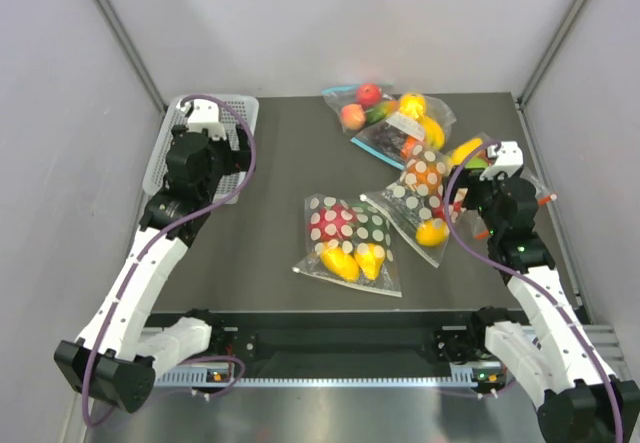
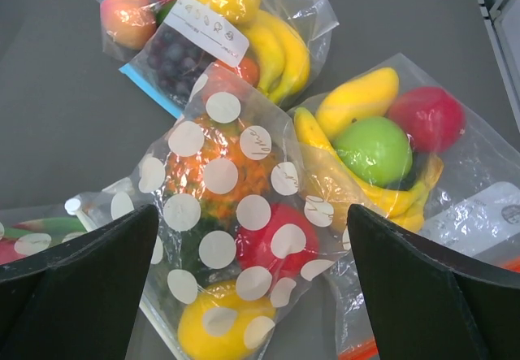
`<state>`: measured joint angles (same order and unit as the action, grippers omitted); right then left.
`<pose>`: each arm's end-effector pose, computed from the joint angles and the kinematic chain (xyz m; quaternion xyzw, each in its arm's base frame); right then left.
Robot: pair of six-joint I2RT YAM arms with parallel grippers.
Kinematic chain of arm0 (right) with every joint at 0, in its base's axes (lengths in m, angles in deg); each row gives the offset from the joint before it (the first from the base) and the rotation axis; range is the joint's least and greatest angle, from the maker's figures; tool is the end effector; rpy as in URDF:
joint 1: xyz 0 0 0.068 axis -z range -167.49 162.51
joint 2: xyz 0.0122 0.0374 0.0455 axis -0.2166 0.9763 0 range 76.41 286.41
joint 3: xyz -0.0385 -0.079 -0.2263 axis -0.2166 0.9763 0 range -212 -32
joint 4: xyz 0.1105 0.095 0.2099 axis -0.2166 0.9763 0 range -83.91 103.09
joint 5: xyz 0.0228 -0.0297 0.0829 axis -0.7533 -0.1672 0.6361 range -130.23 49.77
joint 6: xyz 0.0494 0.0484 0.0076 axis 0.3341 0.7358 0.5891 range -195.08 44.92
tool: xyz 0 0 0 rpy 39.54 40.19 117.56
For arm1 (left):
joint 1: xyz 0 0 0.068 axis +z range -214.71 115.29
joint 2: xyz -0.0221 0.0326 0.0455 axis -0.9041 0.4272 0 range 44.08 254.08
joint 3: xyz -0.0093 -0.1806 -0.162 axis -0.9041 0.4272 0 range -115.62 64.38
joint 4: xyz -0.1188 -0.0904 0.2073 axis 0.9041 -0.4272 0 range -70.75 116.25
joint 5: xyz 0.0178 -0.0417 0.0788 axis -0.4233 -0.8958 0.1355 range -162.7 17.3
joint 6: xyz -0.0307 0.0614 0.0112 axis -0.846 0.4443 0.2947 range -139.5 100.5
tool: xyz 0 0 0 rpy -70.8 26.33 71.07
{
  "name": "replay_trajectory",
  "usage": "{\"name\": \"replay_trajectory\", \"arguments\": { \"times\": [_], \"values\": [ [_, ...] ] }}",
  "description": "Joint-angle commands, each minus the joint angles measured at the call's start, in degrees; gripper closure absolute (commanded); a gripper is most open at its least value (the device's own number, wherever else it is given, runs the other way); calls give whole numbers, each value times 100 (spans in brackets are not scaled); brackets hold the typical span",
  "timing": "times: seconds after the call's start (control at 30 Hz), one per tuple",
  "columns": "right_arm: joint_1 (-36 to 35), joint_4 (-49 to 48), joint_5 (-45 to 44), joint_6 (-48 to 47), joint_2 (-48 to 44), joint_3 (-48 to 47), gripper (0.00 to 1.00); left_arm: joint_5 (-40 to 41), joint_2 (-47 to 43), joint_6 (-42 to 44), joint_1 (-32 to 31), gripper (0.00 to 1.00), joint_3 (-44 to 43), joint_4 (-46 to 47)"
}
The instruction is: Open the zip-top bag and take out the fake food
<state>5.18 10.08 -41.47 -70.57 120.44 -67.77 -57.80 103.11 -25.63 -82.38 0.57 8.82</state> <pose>0.2234 0.0275 0.2728 -0.0124 0.7784 0.0564 0.6251 0.2507 -0.0646 0.3647 -0.0027 0.7783 -0.0288 0.6272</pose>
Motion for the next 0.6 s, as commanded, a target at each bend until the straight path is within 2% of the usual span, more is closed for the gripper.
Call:
{"name": "replay_trajectory", "arguments": {
  "times": [0.0,0.13,0.33,0.43,0.57],
  "values": [
    [-58,-65,27,-29,18,-317,1,-303,-128,94,-26,1,88,-68],
    [-58,-74,9,-38,53,-325,0,-628,-347,209,-61,1,264,64],
    [-58,-56,-8,-38,106,-325,0,-1179,-181,-273,-166,1,333,-234],
    [-58,-48,-26,-38,106,-317,0,-1428,-294,-546,-543,1,998,2],
    [-58,-47,-26,-38,97,-308,1,-1060,-400,-977,-1438,1,1897,222]
  ]
}}
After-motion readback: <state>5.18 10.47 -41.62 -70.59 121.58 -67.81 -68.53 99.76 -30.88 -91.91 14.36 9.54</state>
